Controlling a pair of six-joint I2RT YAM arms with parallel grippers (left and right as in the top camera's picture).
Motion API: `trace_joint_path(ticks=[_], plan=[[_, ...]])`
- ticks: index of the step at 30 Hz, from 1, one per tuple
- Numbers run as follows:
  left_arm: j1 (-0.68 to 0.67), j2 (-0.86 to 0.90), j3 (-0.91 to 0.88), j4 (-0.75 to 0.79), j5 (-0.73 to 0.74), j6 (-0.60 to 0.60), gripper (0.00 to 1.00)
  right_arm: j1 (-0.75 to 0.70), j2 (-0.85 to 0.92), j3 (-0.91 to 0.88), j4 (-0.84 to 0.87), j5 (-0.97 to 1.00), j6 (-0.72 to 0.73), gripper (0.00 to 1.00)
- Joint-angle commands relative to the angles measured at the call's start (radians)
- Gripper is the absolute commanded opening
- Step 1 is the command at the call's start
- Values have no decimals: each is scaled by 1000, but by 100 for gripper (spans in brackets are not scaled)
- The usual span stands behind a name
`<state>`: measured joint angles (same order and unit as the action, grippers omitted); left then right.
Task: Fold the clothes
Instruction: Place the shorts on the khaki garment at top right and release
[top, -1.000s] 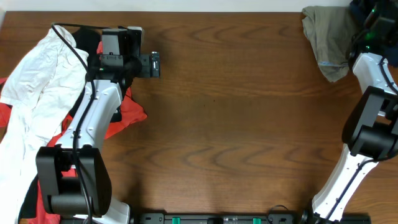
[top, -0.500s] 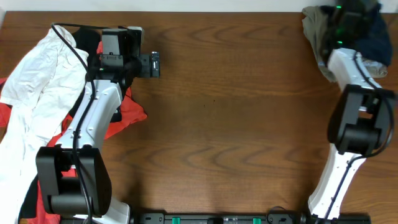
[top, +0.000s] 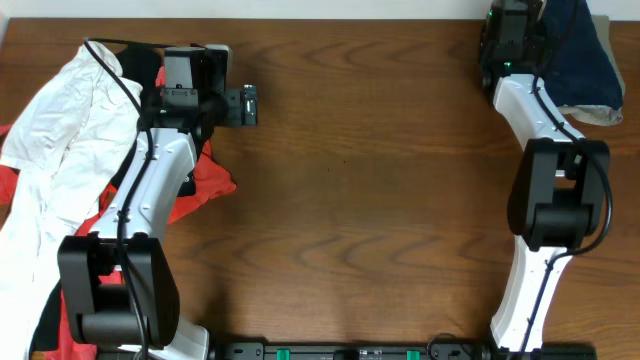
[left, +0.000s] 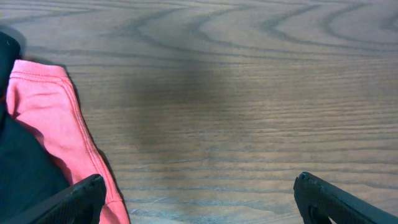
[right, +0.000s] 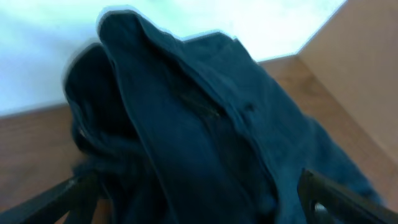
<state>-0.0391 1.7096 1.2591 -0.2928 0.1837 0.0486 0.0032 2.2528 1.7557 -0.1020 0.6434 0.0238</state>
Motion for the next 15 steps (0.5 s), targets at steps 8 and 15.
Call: trace_joint_path(ticks=[8, 15], plan=[[4, 10, 5, -6, -2, -5, 98, -70, -303, 19, -148, -447, -18, 99], [4, 10, 5, -6, -2, -5, 98, -232, -234, 19, -43, -529, 43, 98]])
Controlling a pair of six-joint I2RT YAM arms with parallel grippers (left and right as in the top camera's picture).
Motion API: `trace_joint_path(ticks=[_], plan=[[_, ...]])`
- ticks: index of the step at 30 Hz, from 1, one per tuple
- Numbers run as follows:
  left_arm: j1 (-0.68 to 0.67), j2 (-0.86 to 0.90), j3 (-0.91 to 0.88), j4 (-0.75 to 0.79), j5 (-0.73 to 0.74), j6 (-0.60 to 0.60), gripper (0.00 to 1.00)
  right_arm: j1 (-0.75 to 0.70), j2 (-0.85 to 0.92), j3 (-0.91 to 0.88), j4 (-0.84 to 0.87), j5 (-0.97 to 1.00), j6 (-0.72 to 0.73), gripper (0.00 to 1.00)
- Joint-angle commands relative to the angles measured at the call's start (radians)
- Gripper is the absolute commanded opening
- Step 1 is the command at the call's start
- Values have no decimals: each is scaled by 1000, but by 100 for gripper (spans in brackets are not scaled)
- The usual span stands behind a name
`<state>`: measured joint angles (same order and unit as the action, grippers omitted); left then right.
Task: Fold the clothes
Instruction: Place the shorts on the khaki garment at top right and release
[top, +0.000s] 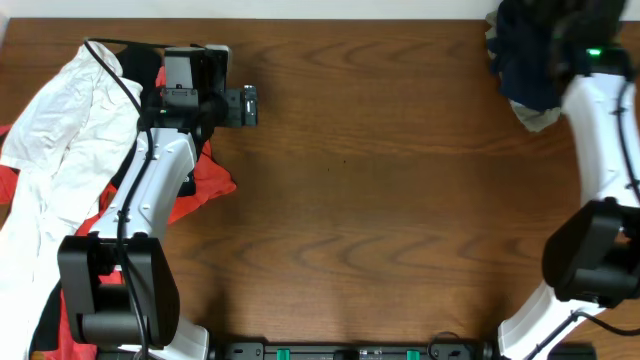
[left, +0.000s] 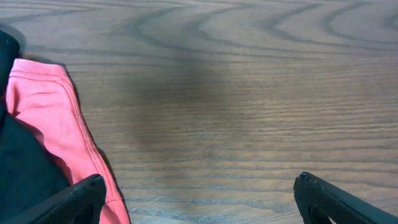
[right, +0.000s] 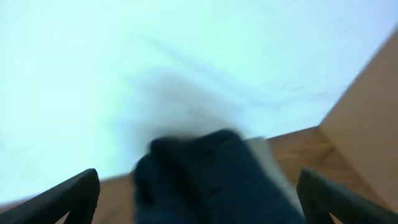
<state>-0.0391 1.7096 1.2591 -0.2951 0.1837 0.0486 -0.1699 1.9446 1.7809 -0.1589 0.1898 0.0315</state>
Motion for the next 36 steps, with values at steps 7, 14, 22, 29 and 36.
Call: trace_joint_path(ticks=[7, 14, 22, 29, 36], plan=[[4, 10, 5, -3, -2, -5, 98, -121, 298, -6, 194, -78, 31, 99], [4, 10, 5, -3, -2, -5, 98, -138, 548, -6, 298, -73, 30, 99], [4, 10, 5, -3, -1, -5, 98, -137, 573, -6, 413, -56, 23, 99], [4, 10, 5, -3, -1, -5, 98, -137, 216, -6, 331, -59, 23, 99], [4, 10, 5, -3, -2, -5, 98, -137, -255, -6, 177, -60, 23, 99]])
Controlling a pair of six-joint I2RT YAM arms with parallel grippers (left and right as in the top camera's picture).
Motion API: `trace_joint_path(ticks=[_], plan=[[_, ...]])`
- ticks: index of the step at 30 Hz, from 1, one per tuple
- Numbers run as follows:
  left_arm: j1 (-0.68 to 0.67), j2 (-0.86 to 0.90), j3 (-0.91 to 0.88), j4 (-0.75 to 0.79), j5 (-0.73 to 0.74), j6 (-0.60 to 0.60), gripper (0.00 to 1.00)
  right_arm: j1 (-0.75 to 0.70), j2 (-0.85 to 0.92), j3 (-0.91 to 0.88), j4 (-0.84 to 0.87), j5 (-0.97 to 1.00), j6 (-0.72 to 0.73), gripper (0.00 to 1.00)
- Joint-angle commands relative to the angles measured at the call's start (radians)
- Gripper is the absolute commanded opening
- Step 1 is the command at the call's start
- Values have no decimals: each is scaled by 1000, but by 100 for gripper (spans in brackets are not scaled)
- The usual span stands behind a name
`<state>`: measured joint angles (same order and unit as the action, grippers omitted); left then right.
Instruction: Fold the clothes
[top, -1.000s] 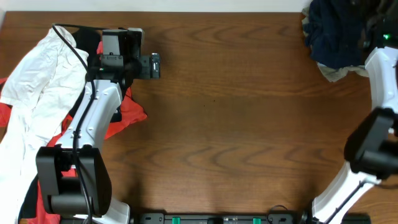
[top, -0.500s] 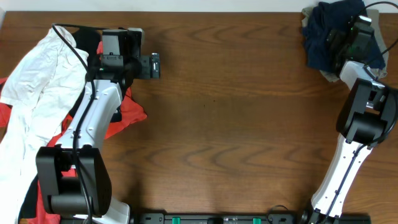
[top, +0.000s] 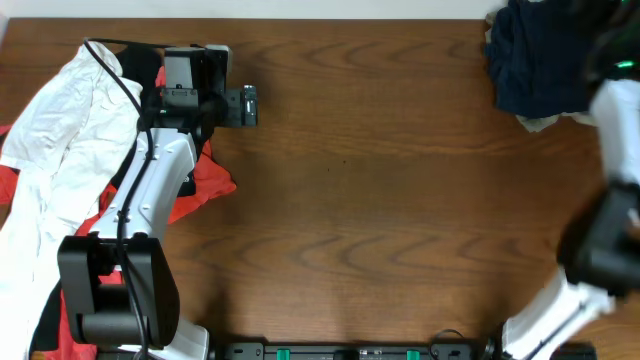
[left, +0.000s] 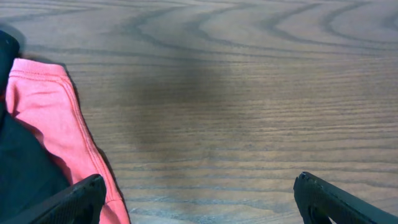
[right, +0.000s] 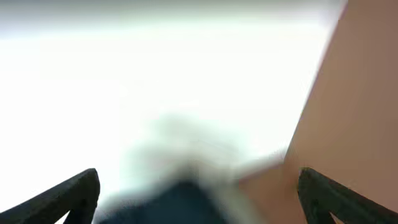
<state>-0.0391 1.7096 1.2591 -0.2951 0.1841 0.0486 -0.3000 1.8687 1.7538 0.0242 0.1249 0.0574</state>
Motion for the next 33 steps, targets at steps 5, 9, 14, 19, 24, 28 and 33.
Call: trace_joint_path(ticks=[5, 9, 14, 19, 24, 28, 33], plan=[[4, 10, 5, -3, -2, -5, 98, -6, -429, 21, -6, 5, -3, 99], [4, 10, 5, -4, -2, -5, 98, -6, -603, 21, -7, 5, -3, 99], [4, 10, 5, -4, -2, -5, 98, -6, -779, 21, -7, 5, -3, 99], [4, 10, 5, -3, -2, -5, 98, -6, -932, 21, -7, 5, -3, 99], [4, 10, 5, -3, -2, -5, 98, -5, -1049, 19, 19, 6, -3, 99], [4, 10, 5, -3, -2, -5, 98, -5, -1075, 18, 55, 6, -3, 99], [4, 10, 5, -3, -2, -5, 98, -4, -1093, -26, 55, 5, -3, 99]])
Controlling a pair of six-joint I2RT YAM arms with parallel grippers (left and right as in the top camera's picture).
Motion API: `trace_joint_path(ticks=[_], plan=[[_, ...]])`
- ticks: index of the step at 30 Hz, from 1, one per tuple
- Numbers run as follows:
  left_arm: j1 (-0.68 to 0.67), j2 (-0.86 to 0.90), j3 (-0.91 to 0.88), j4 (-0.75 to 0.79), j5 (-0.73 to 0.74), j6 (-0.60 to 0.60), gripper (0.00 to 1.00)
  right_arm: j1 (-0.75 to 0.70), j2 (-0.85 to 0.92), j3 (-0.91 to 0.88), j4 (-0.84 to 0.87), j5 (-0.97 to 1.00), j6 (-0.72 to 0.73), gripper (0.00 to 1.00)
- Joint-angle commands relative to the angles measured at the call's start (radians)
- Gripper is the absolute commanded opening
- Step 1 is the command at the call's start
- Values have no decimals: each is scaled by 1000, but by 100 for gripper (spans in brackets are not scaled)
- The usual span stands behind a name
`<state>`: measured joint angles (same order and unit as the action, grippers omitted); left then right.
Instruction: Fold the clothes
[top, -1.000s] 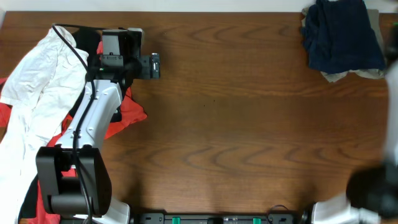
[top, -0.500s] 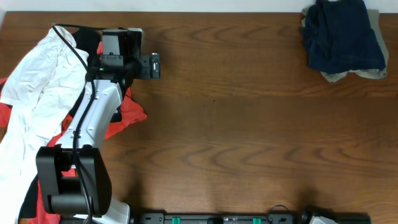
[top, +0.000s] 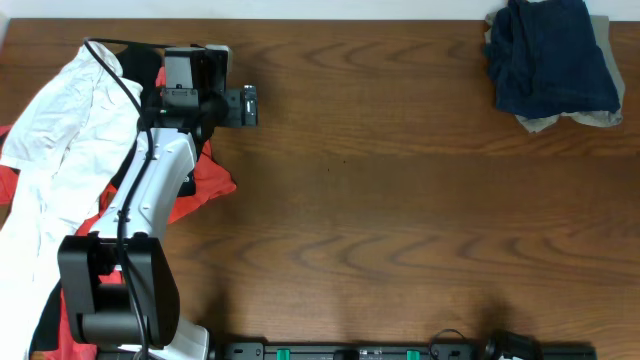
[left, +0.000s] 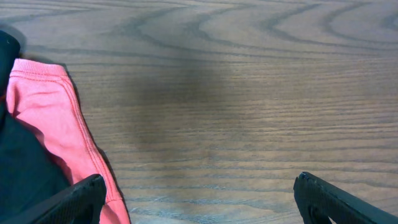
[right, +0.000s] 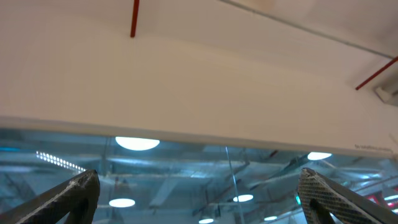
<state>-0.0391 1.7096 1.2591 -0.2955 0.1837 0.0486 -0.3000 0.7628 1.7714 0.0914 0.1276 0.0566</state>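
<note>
A bundled navy garment (top: 550, 58) lies at the table's far right corner with a pale piece showing under its front edge. On the left a heap holds a white garment (top: 60, 130), a red one (top: 205, 185) and a black one. My left gripper (top: 245, 105) hovers just right of that heap, open and empty. In the left wrist view the left gripper (left: 199, 199) is over bare wood, with the red garment's hem (left: 53, 121) to the left. My right gripper (right: 199, 199) is open, pointing up at a ceiling, and is absent from the overhead view.
The brown wooden table (top: 380, 200) spans the overhead view. The heap on the left spills over the table's left edge. Ceiling lamps and a white beam fill the right wrist view.
My right arm stood at the right edge of the overhead view beside the navy garment; now it is out of that view, camera facing the ceiling. The garment and the left arm have not moved.
My right gripper was first close over the navy garment at the far right corner. Then the arm stood at the table's right edge and the garment lay slightly further left. Now the arm is gone from above. My left gripper stayed open beside the heap throughout.
</note>
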Motion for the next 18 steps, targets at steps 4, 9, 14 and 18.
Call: trace_joint_path(ticks=[4, 9, 14, 18], plan=[[4, 10, 5, -3, -2, -5, 98, 18, -50, -213, -12, 3, -2, 99], [4, 10, 5, -3, -2, -5, 98, 64, -184, -563, 123, -5, -1, 99], [4, 10, 5, -3, -2, -5, 98, 111, -319, -856, 156, -126, -2, 99], [4, 10, 5, -3, -2, -5, 98, 114, -402, -1055, 167, -162, -2, 99]])
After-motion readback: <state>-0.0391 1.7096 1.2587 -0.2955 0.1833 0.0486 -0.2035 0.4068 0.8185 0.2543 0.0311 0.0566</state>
